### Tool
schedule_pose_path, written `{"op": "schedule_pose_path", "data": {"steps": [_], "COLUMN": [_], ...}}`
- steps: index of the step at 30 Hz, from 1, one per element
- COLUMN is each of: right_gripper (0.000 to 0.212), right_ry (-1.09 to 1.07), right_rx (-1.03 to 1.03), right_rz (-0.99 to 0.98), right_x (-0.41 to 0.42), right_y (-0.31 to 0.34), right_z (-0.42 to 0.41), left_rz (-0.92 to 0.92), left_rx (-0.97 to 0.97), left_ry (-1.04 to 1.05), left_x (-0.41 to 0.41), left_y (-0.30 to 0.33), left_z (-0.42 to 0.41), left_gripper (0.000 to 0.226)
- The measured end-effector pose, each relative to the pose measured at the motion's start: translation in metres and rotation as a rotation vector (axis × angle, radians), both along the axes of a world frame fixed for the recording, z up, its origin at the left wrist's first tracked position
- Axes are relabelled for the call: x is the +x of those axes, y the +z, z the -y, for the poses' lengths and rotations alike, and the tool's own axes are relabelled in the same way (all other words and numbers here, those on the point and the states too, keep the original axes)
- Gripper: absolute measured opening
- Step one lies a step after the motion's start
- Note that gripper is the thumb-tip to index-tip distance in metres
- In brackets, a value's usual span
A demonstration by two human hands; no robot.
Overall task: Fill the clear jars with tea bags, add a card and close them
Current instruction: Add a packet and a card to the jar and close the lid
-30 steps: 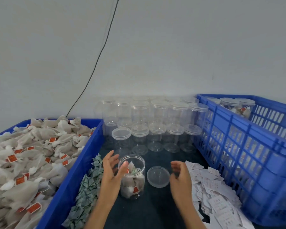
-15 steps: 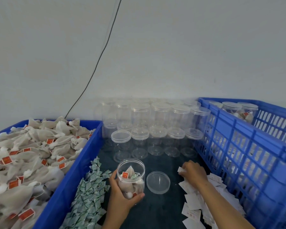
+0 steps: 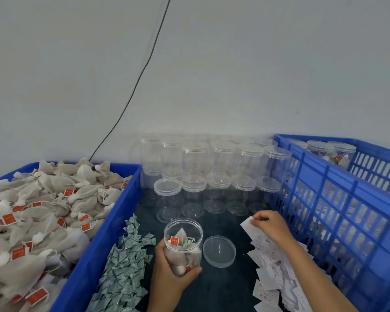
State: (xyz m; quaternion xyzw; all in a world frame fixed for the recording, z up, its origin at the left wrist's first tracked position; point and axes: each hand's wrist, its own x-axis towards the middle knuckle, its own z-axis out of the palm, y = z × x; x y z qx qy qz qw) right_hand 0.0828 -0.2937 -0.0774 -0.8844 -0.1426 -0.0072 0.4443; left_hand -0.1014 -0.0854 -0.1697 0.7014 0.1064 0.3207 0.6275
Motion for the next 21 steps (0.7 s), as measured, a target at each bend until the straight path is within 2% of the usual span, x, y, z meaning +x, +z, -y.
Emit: {"op": "schedule_pose_path", "data": {"steps": [3,6,8,10,12,14,16,18,21], "right_gripper": [0.015,0.013,0.013,0.015,0.021,0.02,0.004,0.012,0.025], "right_ry": [0.124,0.272,0.403,0.512,0.601,0.663,0.691,0.704,0.764], "right_rx": [0.165,0.243,0.153,-0.06,-0.277,-0.463,-0.592,-0.669,-0.75], "right_rz": [0.089,0.387,0.653,0.92,1.046,1.036,0.856,0.613,0.422], "right_x": [-0.025,-0.065,-0.09,-0.108,-0.114,-0.116,-0.115,-0.112,-0.109], "right_y": [0.023,0.041,0.046,0.047,0.047,0.045,0.045,0.05,0.059], "right_z": [-0.012,-0.04,-0.06,-0.078,-0.092,-0.106,-0.116,-0.121,-0.127], "left_rz": [-0.01,-0.026,-0.04,-0.051,-0.059,-0.067,-0.064,-0.055,-0.049], "left_rx": [0.014,0.034,0.043,0.059,0.074,0.067,0.065,0.071,0.065], "left_ry": [0.002,0.017,0.025,0.037,0.046,0.054,0.066,0.067,0.051], "left_x": [-0.001,-0.004,-0.006,-0.006,-0.006,-0.006,-0.007,-0.008,-0.009], "left_y": [0.001,0.002,0.005,0.008,0.01,0.01,0.01,0.01,0.01], "left_z": [0.001,0.003,0.004,0.005,0.006,0.007,0.007,0.006,0.007], "left_gripper": [0.098,0.096,0.097,0.097,0.095,0.094,0.093,0.091,0.089]}}
